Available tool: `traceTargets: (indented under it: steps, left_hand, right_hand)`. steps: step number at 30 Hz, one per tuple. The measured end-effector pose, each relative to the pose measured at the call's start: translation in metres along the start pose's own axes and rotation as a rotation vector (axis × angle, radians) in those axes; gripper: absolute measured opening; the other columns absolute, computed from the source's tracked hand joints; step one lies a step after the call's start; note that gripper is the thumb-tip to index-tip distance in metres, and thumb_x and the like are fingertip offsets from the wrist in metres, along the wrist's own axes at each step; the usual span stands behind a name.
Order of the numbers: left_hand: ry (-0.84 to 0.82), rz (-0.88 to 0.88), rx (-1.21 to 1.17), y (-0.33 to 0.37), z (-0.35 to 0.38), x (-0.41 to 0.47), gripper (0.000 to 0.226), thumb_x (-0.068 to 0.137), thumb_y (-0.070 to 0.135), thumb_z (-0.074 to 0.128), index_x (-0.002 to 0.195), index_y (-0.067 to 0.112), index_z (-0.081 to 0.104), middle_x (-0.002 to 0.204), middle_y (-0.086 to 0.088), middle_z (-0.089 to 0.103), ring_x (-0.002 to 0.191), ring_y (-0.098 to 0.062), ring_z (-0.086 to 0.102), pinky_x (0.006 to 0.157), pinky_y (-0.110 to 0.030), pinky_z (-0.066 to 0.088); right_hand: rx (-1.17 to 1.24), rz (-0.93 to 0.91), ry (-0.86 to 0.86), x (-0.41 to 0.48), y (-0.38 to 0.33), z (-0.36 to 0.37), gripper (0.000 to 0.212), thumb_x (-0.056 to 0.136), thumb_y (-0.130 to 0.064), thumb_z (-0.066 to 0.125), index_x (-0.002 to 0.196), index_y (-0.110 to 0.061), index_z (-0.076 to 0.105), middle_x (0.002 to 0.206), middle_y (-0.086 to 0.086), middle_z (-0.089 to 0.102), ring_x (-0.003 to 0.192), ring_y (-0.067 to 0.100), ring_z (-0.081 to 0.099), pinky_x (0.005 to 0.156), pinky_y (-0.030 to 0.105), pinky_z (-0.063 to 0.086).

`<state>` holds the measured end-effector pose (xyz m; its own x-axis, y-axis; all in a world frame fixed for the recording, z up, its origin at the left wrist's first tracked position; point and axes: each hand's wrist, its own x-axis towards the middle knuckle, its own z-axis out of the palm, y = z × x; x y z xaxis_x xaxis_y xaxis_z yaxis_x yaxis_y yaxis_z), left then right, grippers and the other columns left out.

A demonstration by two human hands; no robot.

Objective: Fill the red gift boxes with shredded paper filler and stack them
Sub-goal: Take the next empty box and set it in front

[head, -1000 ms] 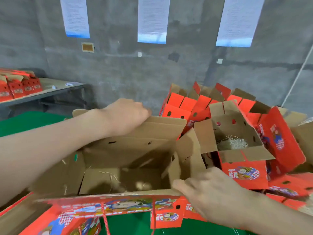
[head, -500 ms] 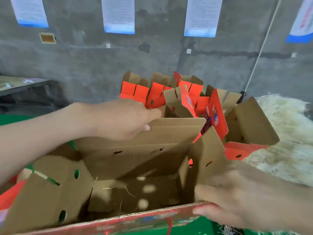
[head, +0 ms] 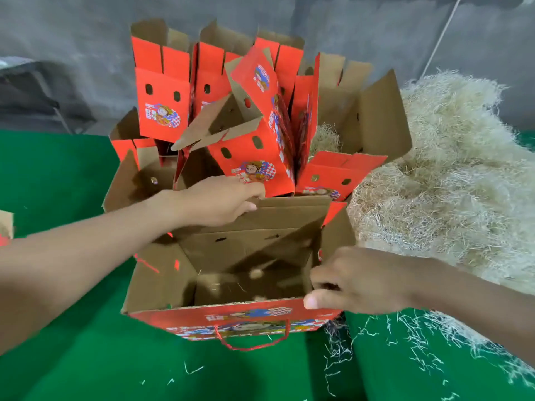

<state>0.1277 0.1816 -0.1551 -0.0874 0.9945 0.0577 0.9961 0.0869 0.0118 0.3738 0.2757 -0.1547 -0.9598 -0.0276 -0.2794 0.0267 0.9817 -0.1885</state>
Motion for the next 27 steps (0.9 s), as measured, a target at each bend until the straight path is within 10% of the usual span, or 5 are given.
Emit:
traceTargets:
  steps: [7,18,24,27]
  left_hand:
    - [-0.229,-0.206,0.011,0.008,0.103,0.014,0.048,0.091,0.031,0.055,0.135,0.018,0.039,0.134,-0.006,0.051,0.121,-0.026,0.048,0.090,-0.033,0.041]
    - [-0.599,-0.360,-0.237,0.016,0.120,-0.022,0.041,0.088,0.039,0.059,0.124,0.019,0.052,0.093,0.006,0.058,0.084,-0.010,0.051,0.064,-0.019,0.037]
    - [0.212,-0.068,-0.020,0.040,0.109,0.003,0.049,0.077,0.015,0.073,0.123,0.008,0.057,0.115,-0.012,0.059,0.106,-0.033,0.056,0.083,-0.042,0.047]
    - [0.100,-0.112,-0.007,0.044,0.110,0.032,0.051,0.087,0.025,0.062,0.134,0.012,0.046,0.132,-0.008,0.051,0.122,-0.029,0.047,0.101,-0.041,0.037]
  right_hand:
    - [0.057,0.166,0.180,0.016,0.059,0.068,0.036,0.090,-0.049,0.050,0.093,-0.016,0.064,0.082,0.000,0.068,0.074,0.017,0.061,0.062,0.025,0.042]
    - [0.410,-0.001,-0.006,0.001,0.075,0.078,0.018,0.088,-0.023,0.061,0.095,-0.013,0.074,0.091,-0.006,0.073,0.076,0.001,0.061,0.074,0.020,0.048]
    - [0.072,0.273,0.394,0.031,0.094,0.076,0.027,0.090,-0.041,0.053,0.093,-0.018,0.067,0.095,-0.002,0.066,0.088,0.014,0.056,0.077,0.029,0.048]
    - [-0.093,0.331,0.331,0.042,0.100,0.094,0.027,0.091,-0.036,0.051,0.107,-0.017,0.061,0.111,0.005,0.057,0.113,0.023,0.044,0.089,0.035,0.041]
